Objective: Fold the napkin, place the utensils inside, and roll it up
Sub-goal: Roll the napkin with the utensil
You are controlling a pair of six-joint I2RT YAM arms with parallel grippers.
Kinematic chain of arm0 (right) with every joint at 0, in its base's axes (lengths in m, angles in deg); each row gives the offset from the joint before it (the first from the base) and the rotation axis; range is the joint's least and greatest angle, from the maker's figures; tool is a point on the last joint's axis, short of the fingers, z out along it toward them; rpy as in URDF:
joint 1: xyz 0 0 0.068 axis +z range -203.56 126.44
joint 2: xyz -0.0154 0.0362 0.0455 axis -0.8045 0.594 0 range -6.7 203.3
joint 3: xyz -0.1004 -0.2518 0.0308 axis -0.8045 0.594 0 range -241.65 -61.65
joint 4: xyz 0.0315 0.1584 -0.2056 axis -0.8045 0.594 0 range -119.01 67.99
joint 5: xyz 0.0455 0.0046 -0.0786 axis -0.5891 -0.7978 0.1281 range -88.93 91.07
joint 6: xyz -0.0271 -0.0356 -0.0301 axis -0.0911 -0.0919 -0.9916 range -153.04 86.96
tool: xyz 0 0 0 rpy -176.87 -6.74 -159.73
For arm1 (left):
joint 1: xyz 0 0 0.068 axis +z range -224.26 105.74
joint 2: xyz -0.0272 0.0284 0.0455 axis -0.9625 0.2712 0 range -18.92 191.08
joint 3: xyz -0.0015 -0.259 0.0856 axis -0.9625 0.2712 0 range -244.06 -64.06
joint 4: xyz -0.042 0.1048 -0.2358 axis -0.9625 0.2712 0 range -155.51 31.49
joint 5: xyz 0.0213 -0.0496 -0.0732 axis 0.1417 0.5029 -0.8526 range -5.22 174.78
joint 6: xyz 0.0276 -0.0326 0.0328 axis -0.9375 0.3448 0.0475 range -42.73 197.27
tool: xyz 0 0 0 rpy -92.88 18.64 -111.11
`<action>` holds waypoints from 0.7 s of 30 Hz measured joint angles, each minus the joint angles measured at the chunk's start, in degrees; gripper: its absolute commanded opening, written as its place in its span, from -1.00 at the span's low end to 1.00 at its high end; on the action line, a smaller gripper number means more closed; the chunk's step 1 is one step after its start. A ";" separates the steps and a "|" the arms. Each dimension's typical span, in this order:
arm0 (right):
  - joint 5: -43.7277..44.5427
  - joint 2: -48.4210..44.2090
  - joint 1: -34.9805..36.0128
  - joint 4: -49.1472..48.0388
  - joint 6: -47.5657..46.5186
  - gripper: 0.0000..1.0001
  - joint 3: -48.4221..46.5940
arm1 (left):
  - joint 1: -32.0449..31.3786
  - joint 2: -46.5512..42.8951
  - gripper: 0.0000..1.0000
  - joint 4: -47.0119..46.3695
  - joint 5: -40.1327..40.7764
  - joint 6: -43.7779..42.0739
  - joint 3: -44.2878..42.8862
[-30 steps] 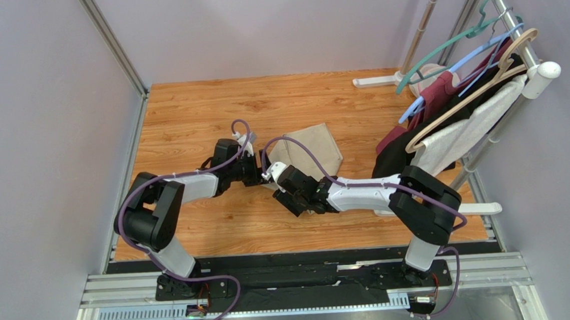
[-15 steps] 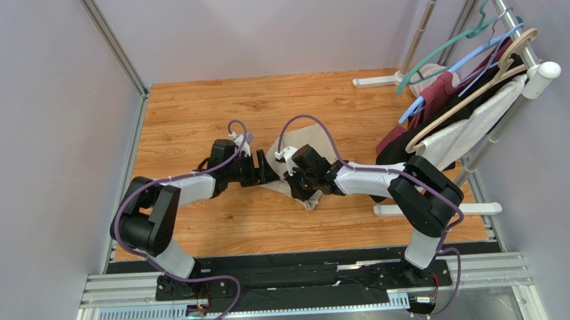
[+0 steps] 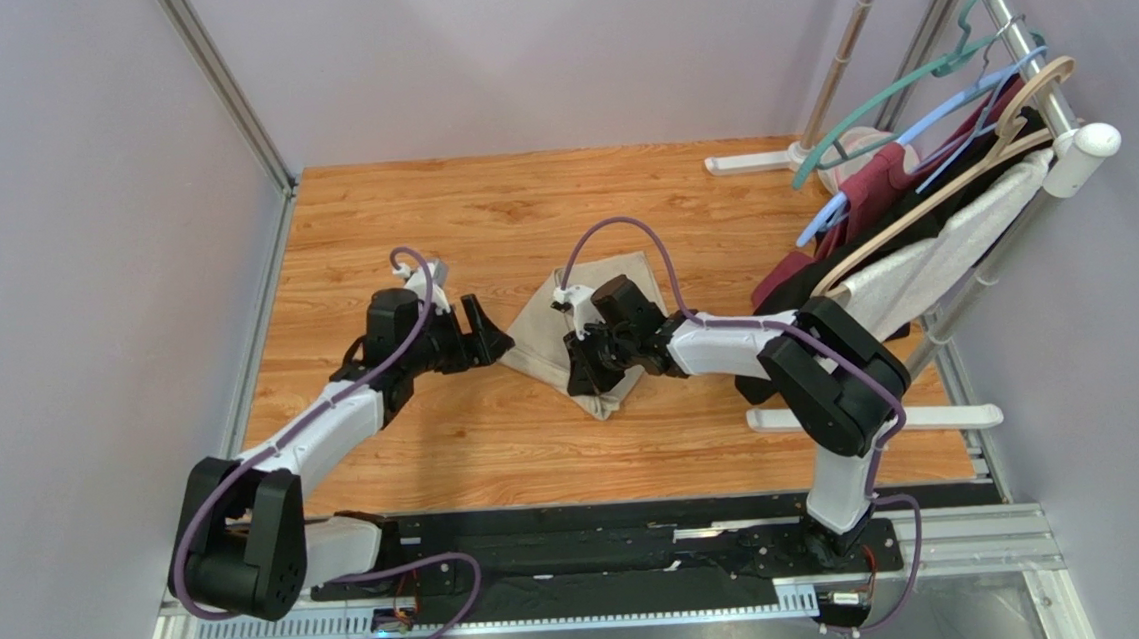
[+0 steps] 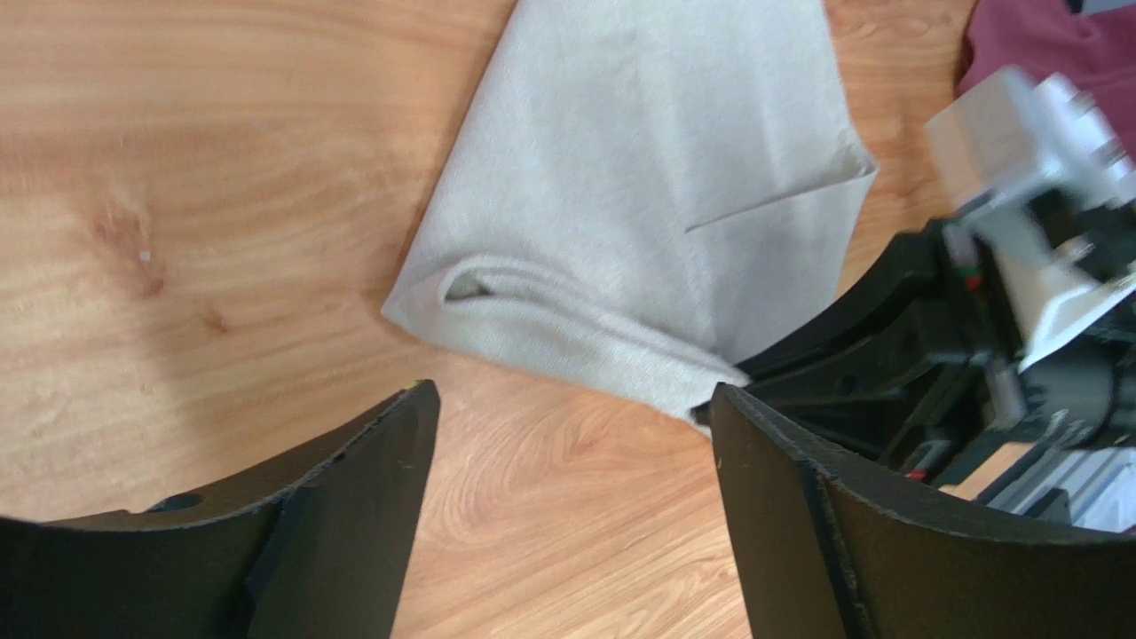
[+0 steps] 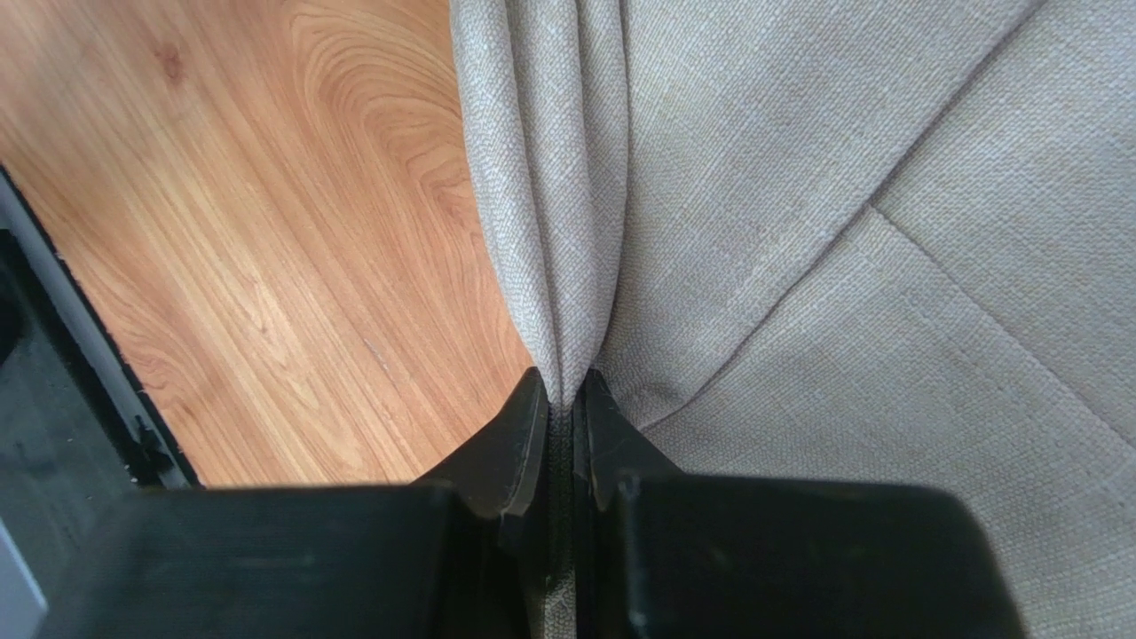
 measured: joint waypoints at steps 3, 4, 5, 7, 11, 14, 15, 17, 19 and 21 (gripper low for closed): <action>-2.19 0.68 -0.76 -0.70 0.61 -1.00 -0.11 | 0.20 0.37 0.54 0.20 0.04 -0.09 2.67; -2.75 0.83 -1.01 -0.92 0.81 -1.00 -0.11 | 0.33 0.87 0.52 0.48 0.07 -0.17 3.32; -3.32 0.96 -1.22 -1.11 1.01 -1.00 -0.11 | 0.48 1.36 0.50 0.63 0.07 -0.20 3.82; -4.04 1.16 -1.51 -1.31 1.25 -1.00 -0.11 | 0.79 2.34 0.46 0.83 0.07 -0.31 4.55; -4.94 1.46 -1.75 -1.73 1.57 -1.00 -0.13 | 0.90 4.24 0.47 0.02 0.50 -0.81 4.59; -5.75 1.79 -1.92 -2.12 1.79 -1.00 -0.17 | 1.05 6.84 0.47 -1.07 0.59 -1.33 4.11; -5.97 1.88 -1.97 -2.21 1.86 -1.00 -0.20 | 1.31 7.85 0.47 -1.68 0.50 -1.31 3.98; -6.69 2.12 -2.25 -2.43 2.08 -1.00 -0.22 | 2.27 9.73 0.47 -3.69 -0.28 -0.96 3.80; -7.48 2.40 -2.60 -2.56 2.38 -1.00 -0.31 | 3.10 10.88 0.47 -5.88 -0.72 -0.33 3.72; -8.17 2.62 -2.89 -2.60 2.69 -1.00 -0.42 | 3.91 12.28 0.44 -8.26 -1.60 0.83 3.58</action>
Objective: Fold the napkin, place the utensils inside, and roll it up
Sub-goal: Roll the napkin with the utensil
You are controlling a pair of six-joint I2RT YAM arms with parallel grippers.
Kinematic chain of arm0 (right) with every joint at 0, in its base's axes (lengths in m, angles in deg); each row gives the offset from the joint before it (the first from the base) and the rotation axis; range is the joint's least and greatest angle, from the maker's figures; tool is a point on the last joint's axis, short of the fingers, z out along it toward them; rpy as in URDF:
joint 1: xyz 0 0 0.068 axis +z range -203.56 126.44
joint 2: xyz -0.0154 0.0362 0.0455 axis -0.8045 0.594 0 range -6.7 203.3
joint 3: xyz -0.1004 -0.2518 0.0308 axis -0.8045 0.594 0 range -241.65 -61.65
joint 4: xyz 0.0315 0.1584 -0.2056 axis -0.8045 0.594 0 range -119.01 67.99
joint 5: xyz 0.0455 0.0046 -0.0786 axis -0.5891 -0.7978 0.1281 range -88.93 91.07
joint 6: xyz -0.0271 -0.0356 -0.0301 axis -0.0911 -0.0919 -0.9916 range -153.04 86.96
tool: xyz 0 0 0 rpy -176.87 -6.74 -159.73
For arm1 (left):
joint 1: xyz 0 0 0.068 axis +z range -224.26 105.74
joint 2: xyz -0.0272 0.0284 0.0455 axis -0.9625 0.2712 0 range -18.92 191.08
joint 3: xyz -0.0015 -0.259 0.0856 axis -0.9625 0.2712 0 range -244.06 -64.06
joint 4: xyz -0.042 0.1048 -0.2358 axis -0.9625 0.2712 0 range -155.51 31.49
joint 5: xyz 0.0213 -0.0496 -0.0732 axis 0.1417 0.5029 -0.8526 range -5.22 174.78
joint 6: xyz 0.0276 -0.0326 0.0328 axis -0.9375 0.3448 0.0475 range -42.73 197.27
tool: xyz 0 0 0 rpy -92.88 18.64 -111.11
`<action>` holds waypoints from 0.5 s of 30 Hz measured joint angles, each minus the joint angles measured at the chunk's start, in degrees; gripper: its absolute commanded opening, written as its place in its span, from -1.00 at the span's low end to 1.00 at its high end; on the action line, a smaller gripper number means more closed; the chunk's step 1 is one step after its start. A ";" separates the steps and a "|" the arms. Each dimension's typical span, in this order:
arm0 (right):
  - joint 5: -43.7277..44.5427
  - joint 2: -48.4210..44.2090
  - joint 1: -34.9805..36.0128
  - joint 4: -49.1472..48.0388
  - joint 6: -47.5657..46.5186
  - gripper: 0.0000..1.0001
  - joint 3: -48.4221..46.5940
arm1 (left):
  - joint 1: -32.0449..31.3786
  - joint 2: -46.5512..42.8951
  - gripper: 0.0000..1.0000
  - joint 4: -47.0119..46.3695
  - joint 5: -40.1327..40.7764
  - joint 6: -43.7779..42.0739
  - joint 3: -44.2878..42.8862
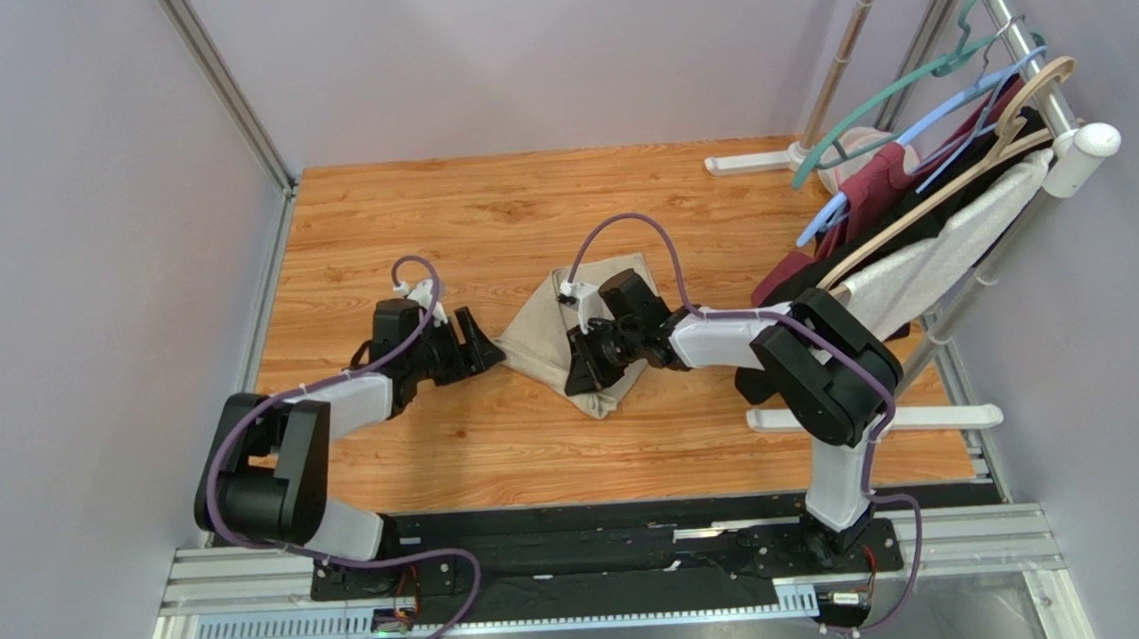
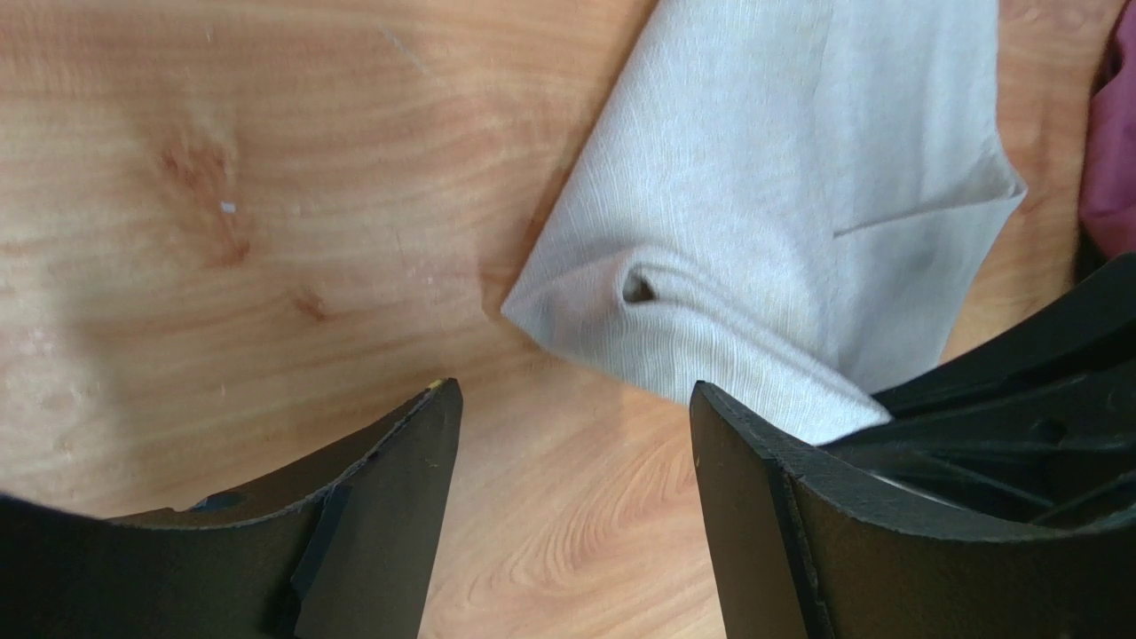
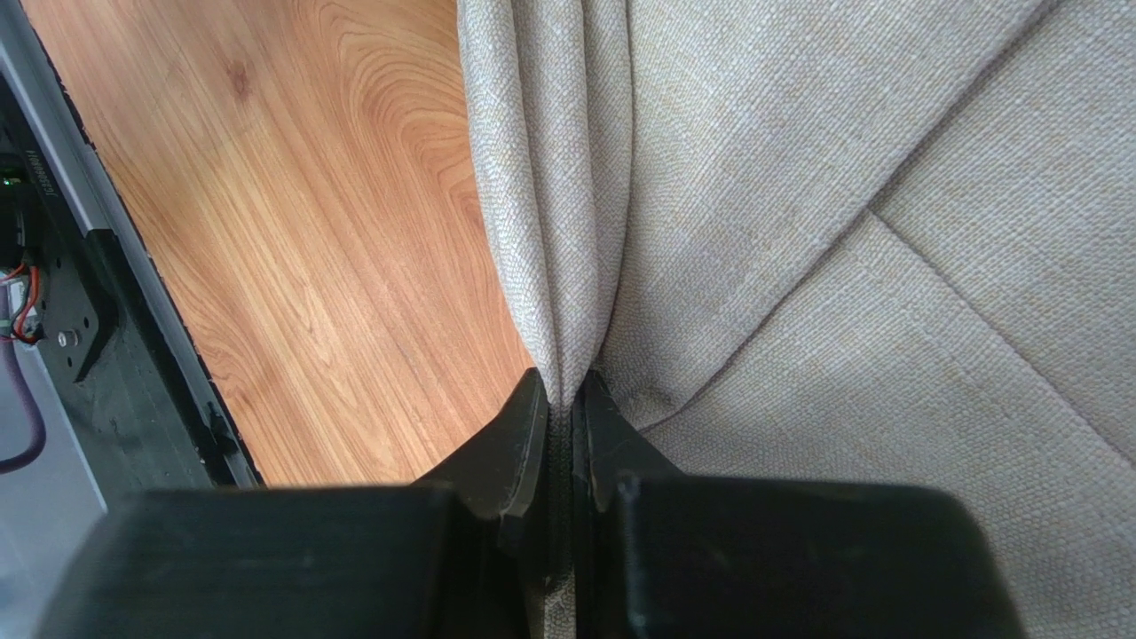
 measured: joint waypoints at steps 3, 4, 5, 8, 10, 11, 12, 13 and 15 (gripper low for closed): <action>-0.48 0.15 -0.20 -0.02 0.07 -1.00 -0.04 | 1.07 2.58 0.39 -3.72 -1.64 2.16 -0.42; -0.55 0.15 -0.22 -0.02 0.07 -1.00 -0.04 | 1.22 3.61 0.36 -4.46 -2.23 2.84 -0.83; -0.55 0.15 -0.24 -0.02 0.07 -1.00 -0.04 | 1.40 4.52 0.34 -5.01 -2.78 3.28 -1.36; -0.57 0.17 -0.24 -0.02 0.09 -1.00 -0.04 | 1.49 7.61 0.27 -6.88 -4.24 4.61 -3.15; -0.63 0.22 -0.24 -0.02 0.09 -1.00 -0.11 | 1.49 9.05 0.21 -8.07 -5.22 5.05 -3.72; -0.68 0.24 -0.26 0.00 0.09 -1.00 -0.11 | 1.49 9.53 0.18 -8.59 -5.68 5.27 -3.89; -0.79 0.26 -0.33 0.00 0.09 -1.00 -0.11 | 1.51 10.03 0.12 -9.25 -6.12 5.35 -3.98; -0.87 0.31 -0.35 0.00 0.09 -1.00 -0.13 | 1.53 10.56 0.09 -9.88 -6.60 5.51 -4.00; -0.98 0.35 -0.35 0.00 0.09 -1.00 -0.17 | 1.55 11.13 -0.04 -10.54 -7.08 5.73 -4.00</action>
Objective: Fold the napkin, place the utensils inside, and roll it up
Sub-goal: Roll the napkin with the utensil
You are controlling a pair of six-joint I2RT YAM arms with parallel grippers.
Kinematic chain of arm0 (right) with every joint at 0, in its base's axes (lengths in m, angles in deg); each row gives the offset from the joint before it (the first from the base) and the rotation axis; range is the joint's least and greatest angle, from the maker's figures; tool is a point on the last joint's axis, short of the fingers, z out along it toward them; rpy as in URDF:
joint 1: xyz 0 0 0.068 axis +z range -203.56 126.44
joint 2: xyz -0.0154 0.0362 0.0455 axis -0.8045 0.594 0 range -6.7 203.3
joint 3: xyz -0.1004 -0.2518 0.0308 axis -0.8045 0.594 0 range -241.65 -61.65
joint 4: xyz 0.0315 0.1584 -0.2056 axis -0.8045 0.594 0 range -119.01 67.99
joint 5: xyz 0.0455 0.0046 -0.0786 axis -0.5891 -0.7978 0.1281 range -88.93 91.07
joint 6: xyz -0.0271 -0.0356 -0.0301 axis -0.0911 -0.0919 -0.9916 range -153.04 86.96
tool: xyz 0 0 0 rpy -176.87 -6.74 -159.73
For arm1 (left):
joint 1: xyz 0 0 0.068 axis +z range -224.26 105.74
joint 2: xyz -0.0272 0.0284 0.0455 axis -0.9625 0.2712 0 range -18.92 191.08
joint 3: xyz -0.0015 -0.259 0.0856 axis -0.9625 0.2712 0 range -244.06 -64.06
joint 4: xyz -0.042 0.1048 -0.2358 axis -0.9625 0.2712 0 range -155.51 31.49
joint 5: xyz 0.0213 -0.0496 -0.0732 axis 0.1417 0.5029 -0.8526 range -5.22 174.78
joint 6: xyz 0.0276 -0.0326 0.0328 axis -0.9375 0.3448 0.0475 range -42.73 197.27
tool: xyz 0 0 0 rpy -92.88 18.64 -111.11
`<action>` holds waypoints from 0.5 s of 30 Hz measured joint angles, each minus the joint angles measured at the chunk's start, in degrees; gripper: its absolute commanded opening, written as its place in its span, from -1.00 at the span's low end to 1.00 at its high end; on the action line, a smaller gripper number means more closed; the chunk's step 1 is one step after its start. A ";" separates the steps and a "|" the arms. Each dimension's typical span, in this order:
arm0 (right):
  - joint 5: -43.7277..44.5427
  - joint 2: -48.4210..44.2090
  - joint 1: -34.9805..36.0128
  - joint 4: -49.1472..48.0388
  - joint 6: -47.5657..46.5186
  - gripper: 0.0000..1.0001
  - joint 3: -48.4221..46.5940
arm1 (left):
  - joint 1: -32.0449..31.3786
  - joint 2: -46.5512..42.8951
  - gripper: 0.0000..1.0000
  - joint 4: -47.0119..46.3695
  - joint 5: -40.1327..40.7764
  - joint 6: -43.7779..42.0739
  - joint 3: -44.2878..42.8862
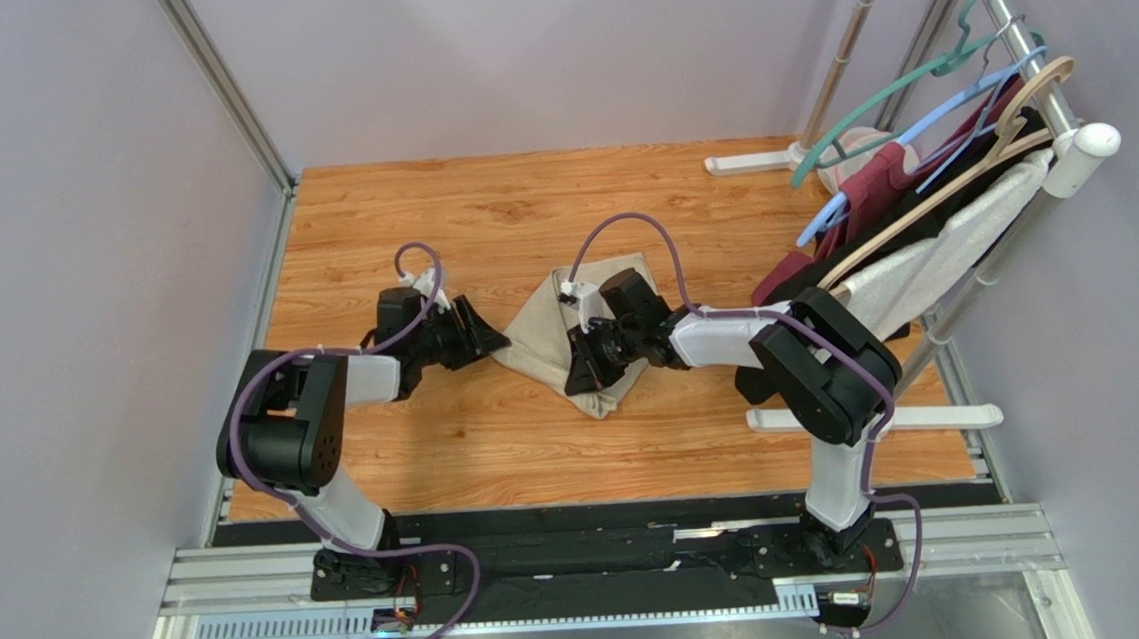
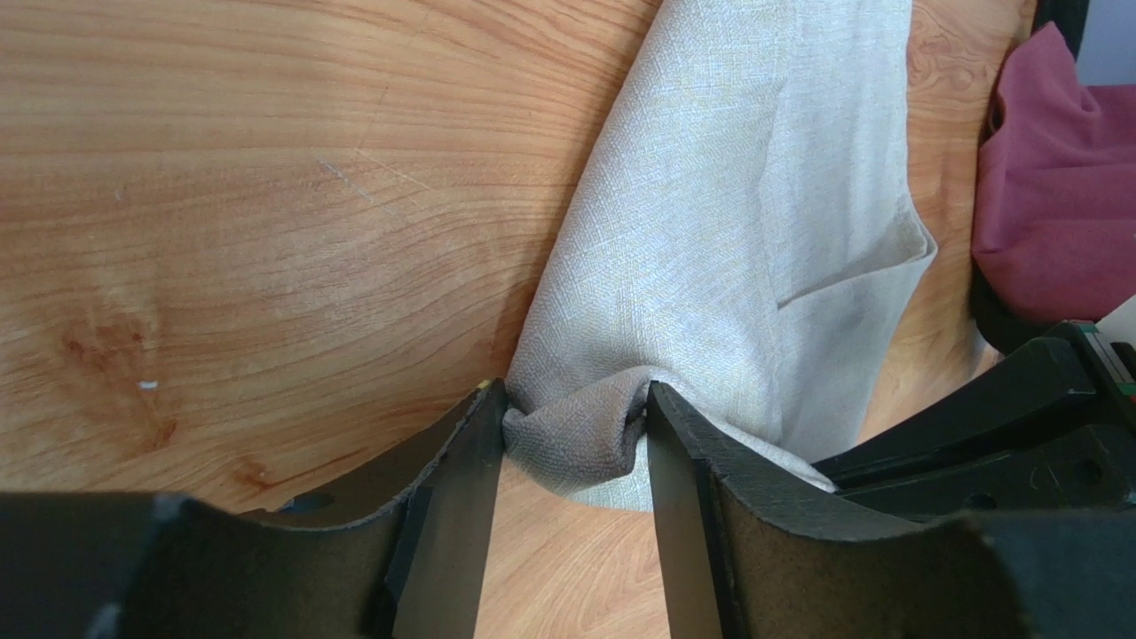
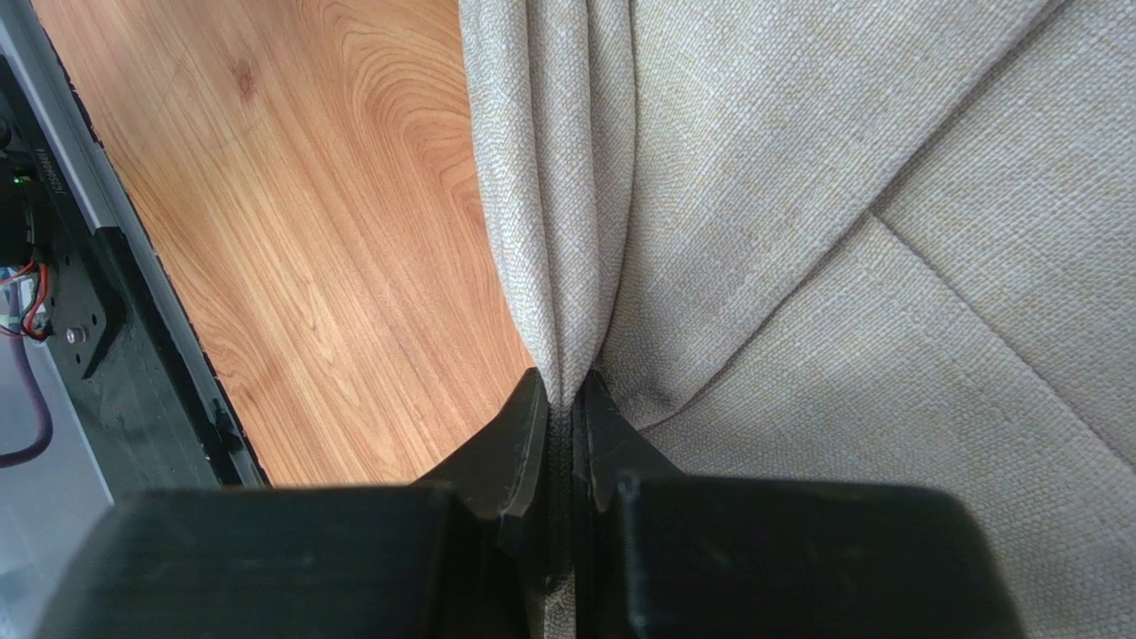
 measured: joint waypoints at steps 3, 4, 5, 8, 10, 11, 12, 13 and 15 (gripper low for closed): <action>-0.15 0.07 -0.09 0.02 0.00 -1.00 -0.04 | 0.09 0.79 -0.24 -0.44 -0.59 -0.07 0.00; -0.20 0.07 -0.11 0.02 0.00 -1.00 -0.04 | 0.13 1.05 -0.30 -0.68 -0.85 -0.13 0.00; -0.22 0.07 -0.11 0.02 0.00 -1.00 -0.04 | 0.17 1.33 -0.36 -0.76 -0.98 -0.46 -0.02; -0.24 0.11 -0.11 0.24 0.02 -0.91 -0.22 | 0.42 2.23 -0.72 -0.94 -1.42 -0.63 -0.28; -0.22 0.11 -0.11 0.42 0.02 -0.74 -0.33 | 0.42 2.64 -1.00 -0.20 -1.77 -0.85 -0.81; -0.17 0.11 -0.11 0.50 0.00 -0.67 -0.35 | 0.42 2.67 -1.00 0.37 -1.77 -0.83 -1.11; -0.09 0.04 -0.11 0.59 0.02 -0.52 -0.35 | 0.39 2.67 -1.00 1.51 -1.90 -1.16 -1.73; 0.13 -0.02 -0.11 0.68 -0.02 -0.45 -0.35 | 0.37 2.67 -1.00 2.45 -1.90 -1.46 -2.21; 0.66 -0.13 -0.07 1.16 -0.02 -0.21 -0.42 | 0.28 2.67 -1.00 5.16 -1.86 -2.08 -3.50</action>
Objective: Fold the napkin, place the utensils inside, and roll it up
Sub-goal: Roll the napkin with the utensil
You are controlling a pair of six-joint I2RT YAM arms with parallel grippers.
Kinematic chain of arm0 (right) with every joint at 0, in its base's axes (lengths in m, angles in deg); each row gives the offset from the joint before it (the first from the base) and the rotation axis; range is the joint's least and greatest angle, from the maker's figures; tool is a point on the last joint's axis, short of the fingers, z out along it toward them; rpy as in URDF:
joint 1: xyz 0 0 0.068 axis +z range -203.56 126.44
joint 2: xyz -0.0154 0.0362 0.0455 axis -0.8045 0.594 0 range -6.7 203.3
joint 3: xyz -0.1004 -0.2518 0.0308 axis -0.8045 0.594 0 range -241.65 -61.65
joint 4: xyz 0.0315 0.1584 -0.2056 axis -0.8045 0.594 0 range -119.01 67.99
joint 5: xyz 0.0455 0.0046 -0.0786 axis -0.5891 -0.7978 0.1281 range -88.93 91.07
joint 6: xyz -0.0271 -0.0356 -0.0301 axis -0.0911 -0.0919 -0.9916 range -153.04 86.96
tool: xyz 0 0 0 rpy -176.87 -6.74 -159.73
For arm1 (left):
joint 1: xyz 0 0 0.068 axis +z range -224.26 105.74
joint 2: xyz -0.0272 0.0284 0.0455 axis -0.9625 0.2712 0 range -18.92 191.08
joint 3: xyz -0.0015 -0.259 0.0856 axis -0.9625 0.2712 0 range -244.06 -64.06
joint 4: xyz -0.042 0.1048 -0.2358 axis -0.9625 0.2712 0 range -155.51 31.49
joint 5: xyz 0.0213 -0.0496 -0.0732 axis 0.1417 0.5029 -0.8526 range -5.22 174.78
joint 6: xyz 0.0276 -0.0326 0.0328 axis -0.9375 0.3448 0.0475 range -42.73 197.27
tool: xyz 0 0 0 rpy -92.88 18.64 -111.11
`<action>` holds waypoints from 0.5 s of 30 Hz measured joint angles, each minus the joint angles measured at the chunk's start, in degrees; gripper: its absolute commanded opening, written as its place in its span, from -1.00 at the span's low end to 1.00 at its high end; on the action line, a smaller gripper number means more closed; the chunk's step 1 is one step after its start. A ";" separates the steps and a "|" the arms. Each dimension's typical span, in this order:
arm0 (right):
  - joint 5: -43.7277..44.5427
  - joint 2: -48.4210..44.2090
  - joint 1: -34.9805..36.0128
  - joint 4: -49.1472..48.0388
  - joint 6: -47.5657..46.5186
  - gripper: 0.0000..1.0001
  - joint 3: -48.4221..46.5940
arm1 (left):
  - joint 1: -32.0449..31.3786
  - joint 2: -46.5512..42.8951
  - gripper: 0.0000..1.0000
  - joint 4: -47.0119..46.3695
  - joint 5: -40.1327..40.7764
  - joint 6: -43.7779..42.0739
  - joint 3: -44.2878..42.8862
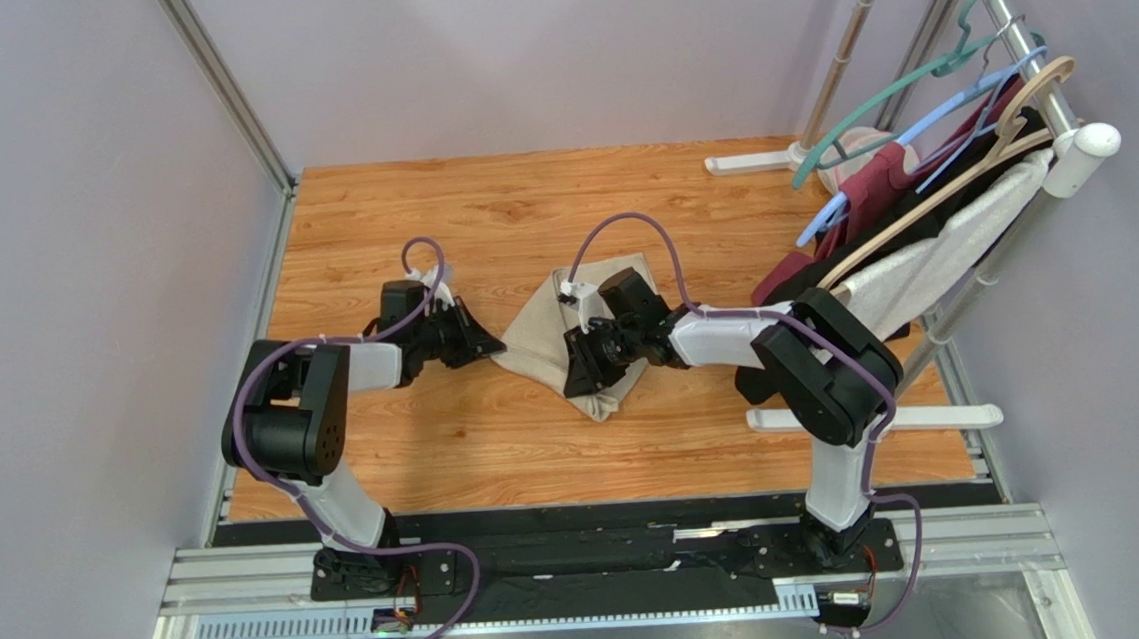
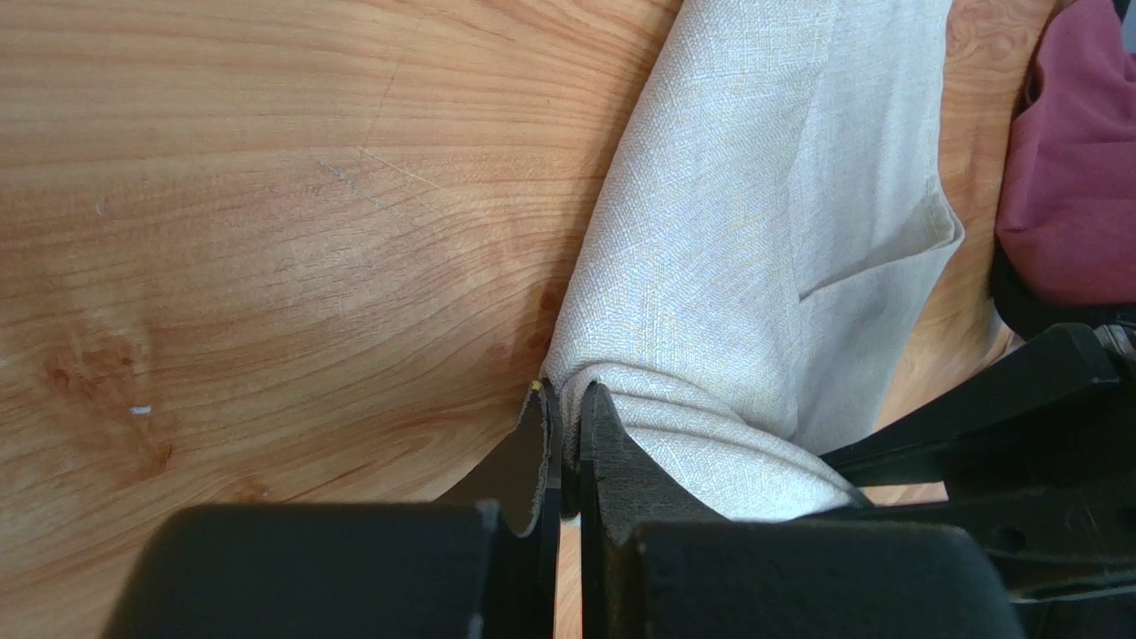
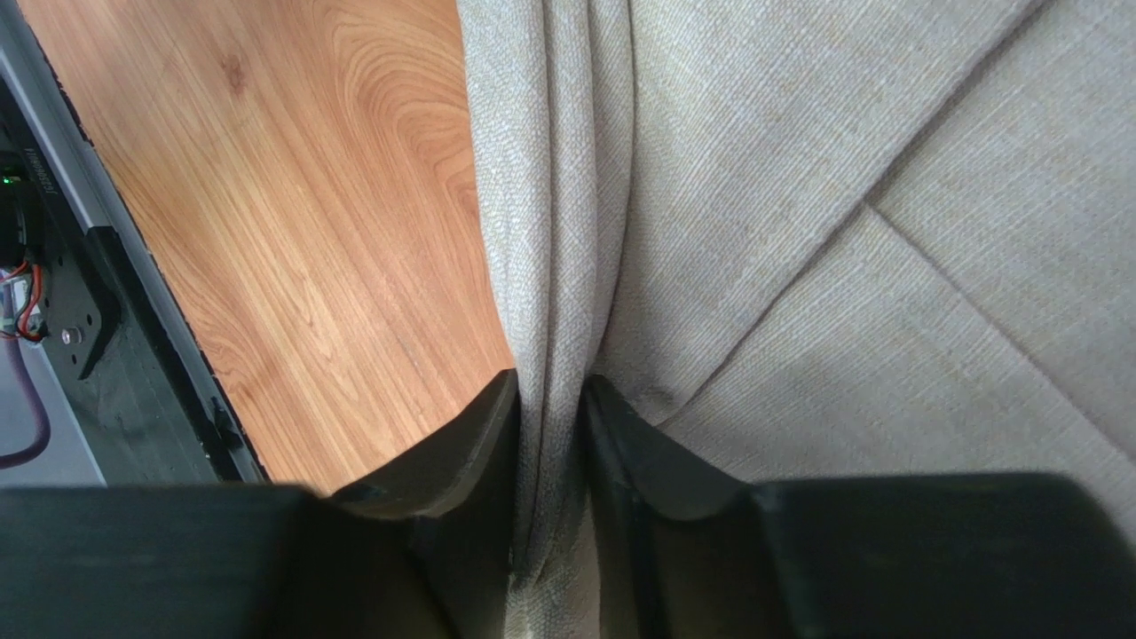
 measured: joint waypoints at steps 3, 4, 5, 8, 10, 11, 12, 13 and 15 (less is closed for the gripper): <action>1.31 -1.64 0.50 3.06 -0.11 0.03 -0.31 | -0.07 0.00 -1.00 3.96 0.13 -0.68 -1.88; 2.29 -2.45 0.90 4.48 -0.31 0.04 -0.37 | -0.07 0.00 -1.00 5.46 0.13 -0.90 -2.56; 3.58 -3.23 1.36 6.38 -0.50 0.05 -0.57 | -0.11 0.00 -1.00 6.49 0.15 -1.07 -2.99; 8.68 -5.38 2.91 11.80 -1.29 0.08 -1.49 | -0.24 0.00 -1.00 9.86 0.15 -1.42 -4.33; 12.92 -6.54 4.42 15.08 -1.84 0.09 -2.34 | -0.24 0.00 -1.00 11.41 0.26 -1.55 -5.01; 15.65 -7.10 5.18 16.28 -2.14 0.10 -2.69 | -0.22 0.02 -1.00 12.07 0.33 -1.68 -5.27; 18.18 -7.67 6.12 17.44 -2.56 0.10 -3.04 | -0.22 0.07 -1.00 12.70 0.39 -1.75 -5.55; 20.72 -8.26 7.23 18.29 -2.93 0.11 -3.41 | -0.22 0.15 -1.00 13.14 0.39 -1.86 -5.81; 26.51 -9.51 10.01 19.30 -3.80 0.11 -4.17 | -0.22 0.37 -1.00 13.68 0.37 -1.99 -6.14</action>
